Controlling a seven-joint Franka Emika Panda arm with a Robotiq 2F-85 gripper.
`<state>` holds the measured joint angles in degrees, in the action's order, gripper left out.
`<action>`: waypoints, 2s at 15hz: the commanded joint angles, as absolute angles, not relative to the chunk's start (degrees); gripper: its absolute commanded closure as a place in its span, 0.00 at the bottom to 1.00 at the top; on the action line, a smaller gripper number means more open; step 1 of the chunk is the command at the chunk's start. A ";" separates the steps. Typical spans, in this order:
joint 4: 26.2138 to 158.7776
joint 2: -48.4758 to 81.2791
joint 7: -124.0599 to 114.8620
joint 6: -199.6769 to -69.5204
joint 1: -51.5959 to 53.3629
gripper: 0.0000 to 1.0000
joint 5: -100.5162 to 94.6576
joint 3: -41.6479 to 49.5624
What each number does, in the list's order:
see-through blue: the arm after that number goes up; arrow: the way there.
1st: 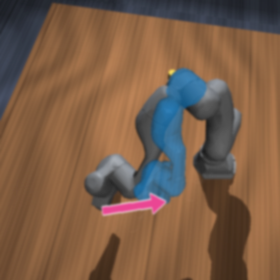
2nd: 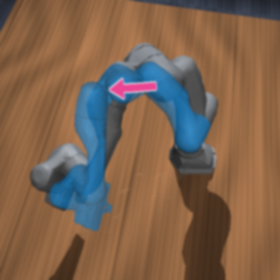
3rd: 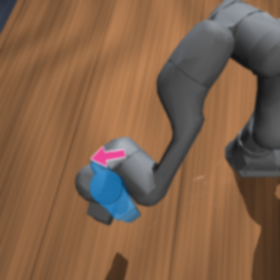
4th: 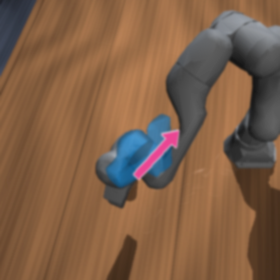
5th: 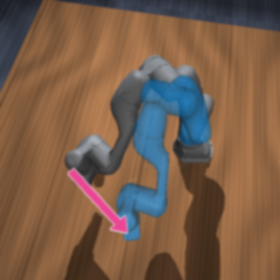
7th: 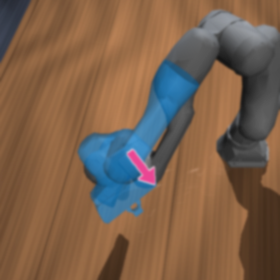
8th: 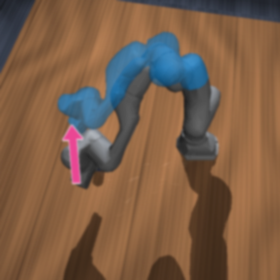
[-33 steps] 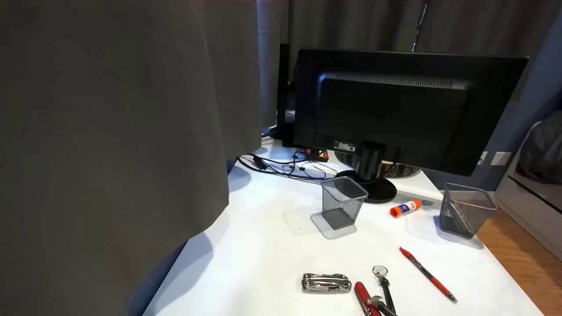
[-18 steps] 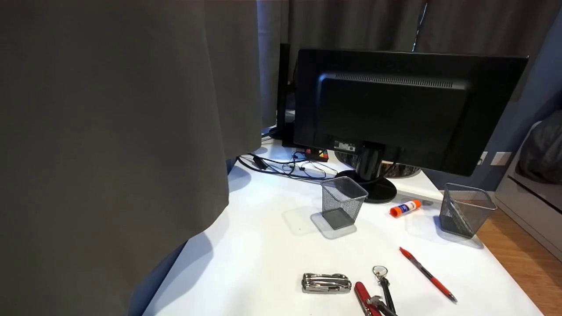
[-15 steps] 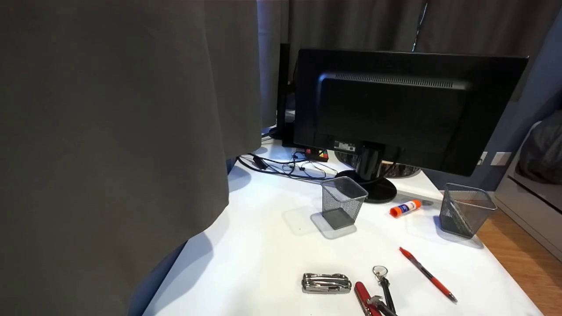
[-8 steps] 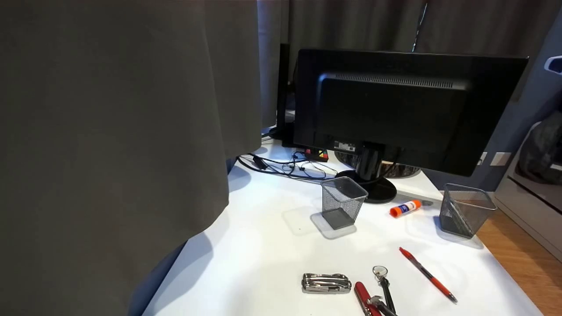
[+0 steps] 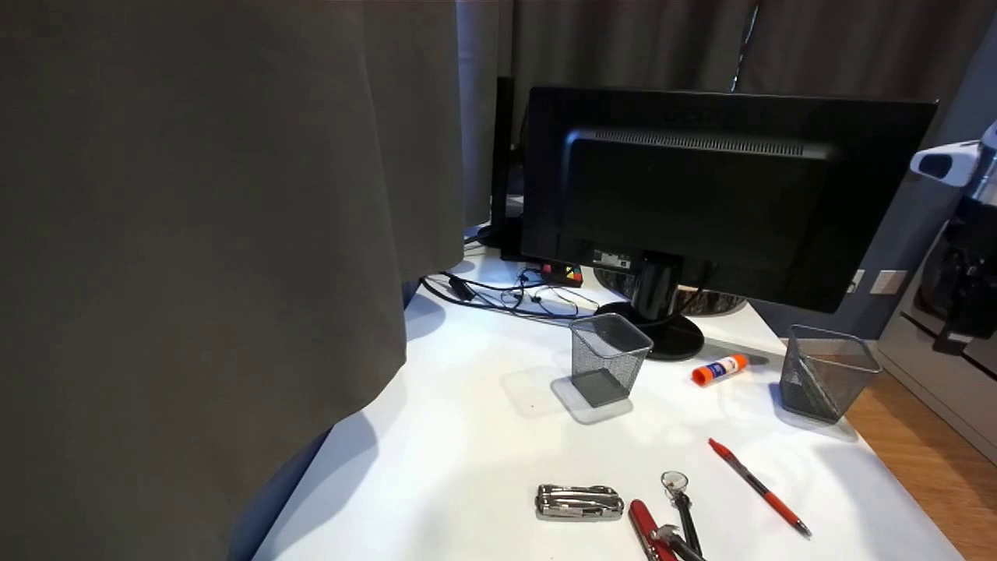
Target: Pick up the desktop pen and pencil basket with a sachet inside and put it inside the empty desktop pen and pencil basket on the desk
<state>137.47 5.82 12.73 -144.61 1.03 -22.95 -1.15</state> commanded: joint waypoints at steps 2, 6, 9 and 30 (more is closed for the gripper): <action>133.41 14.39 9.28 -153.36 1.99 0.03 -33.70 1.13; 130.72 20.17 10.84 -161.46 1.73 0.02 -33.07 1.37; 129.99 23.52 12.76 -164.63 0.97 0.13 -29.02 -0.09; 126.99 15.01 19.33 -152.75 7.13 0.96 -24.89 -4.61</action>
<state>128.10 21.64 17.69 -160.49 3.06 -22.18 -4.25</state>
